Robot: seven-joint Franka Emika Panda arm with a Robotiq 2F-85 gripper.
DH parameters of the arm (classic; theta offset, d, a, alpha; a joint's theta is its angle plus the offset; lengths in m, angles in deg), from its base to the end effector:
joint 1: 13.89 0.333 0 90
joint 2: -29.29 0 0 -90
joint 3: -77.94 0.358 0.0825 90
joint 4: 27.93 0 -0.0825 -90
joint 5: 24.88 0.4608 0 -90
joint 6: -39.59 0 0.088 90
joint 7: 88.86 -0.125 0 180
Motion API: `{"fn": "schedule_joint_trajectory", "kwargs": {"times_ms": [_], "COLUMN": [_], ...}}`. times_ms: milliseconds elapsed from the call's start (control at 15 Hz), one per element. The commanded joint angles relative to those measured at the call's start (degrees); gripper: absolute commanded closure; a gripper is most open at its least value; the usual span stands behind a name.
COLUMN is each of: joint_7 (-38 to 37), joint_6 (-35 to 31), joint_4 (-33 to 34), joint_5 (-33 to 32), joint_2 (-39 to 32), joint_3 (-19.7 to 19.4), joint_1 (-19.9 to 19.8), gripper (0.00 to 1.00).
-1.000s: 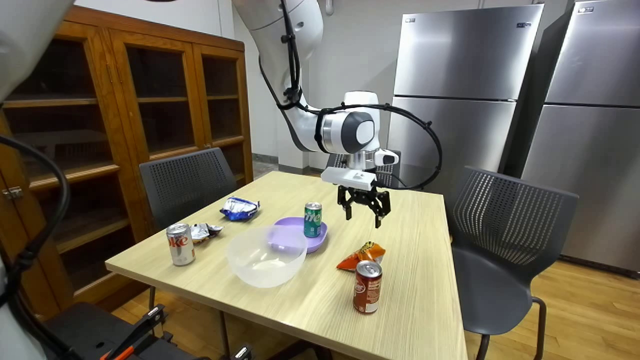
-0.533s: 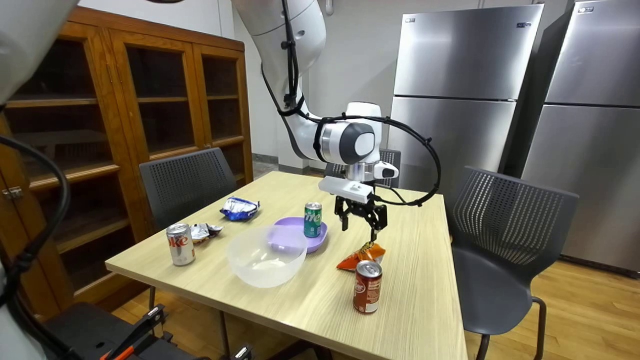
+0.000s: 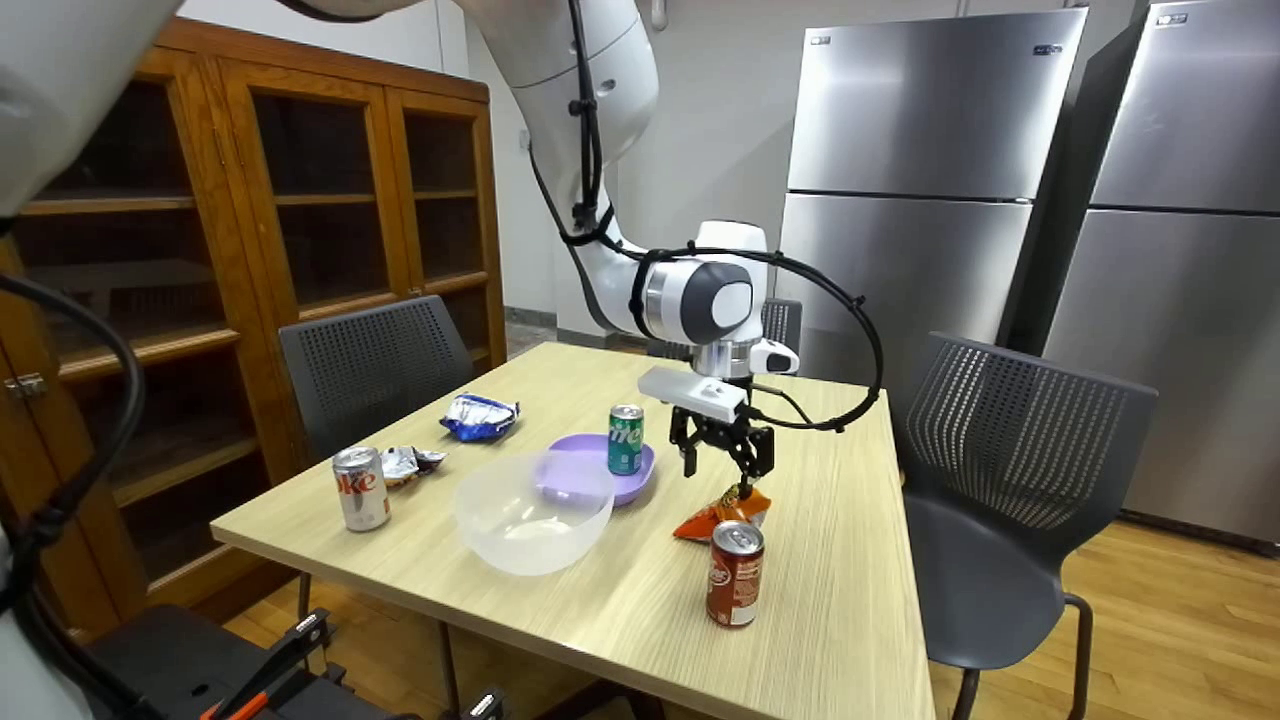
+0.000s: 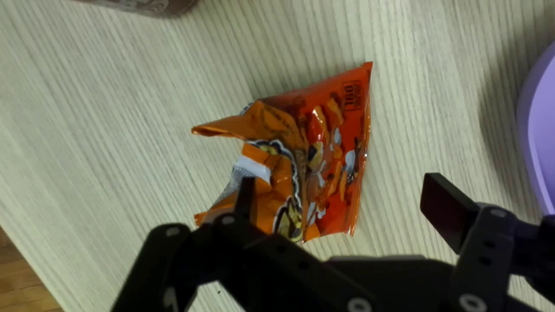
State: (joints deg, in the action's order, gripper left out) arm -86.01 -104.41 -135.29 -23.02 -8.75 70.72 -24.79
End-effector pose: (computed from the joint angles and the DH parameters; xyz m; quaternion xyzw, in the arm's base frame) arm 0.6668 -0.2169 0.1079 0.9906 -0.1331 -0.0146 0.0273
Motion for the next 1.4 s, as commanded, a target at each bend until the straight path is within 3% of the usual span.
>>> {"fn": "schedule_joint_trajectory", "kwargs": {"times_ms": [0, 533, 1333], "joint_7": [0.18, 0.07, 2.56], "joint_6": [2.00, 1.83, 0.50], "joint_4": [1.81, 1.93, -0.95], "joint_5": [1.00, 1.19, 0.64], "joint_2": [-0.74, -0.86, 4.42], "joint_3": [1.03, 0.91, 1.49], "joint_1": [-1.03, -1.06, -1.14], "gripper": [0.34, 0.97, 1.00]}}
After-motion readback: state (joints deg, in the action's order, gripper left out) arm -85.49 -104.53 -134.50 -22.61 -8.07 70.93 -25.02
